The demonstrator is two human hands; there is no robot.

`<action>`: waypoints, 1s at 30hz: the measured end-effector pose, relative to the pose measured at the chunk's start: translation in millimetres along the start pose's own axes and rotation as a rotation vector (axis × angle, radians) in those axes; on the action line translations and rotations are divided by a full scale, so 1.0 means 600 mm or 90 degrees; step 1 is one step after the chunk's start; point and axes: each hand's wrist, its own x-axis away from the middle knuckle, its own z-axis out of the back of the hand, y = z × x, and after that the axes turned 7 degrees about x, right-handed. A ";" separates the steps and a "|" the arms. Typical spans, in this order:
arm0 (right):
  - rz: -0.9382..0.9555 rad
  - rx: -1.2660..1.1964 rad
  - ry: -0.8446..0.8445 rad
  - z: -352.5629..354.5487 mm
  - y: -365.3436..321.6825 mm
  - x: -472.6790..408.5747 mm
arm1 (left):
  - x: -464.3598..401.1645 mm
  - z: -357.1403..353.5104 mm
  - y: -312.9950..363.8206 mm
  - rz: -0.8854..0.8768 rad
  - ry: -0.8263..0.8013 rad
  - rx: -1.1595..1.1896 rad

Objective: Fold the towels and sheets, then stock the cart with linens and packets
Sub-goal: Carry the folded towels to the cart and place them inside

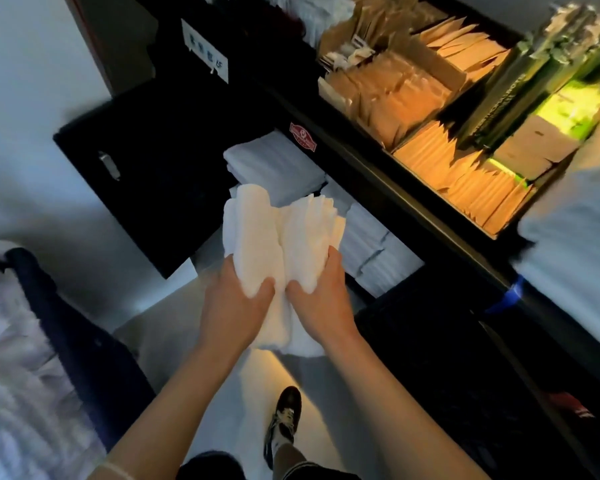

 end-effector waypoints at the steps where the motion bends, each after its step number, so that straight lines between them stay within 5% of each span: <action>1: 0.008 -0.004 -0.010 0.003 0.001 -0.019 | -0.012 -0.006 0.006 0.000 0.006 -0.004; 17: -0.002 -0.101 -0.116 -0.093 -0.020 -0.247 | -0.263 -0.005 -0.051 0.026 -0.030 -0.020; 30: -0.064 -0.215 0.142 -0.214 0.005 -0.495 | -0.658 -0.013 -0.125 -0.056 -0.110 0.028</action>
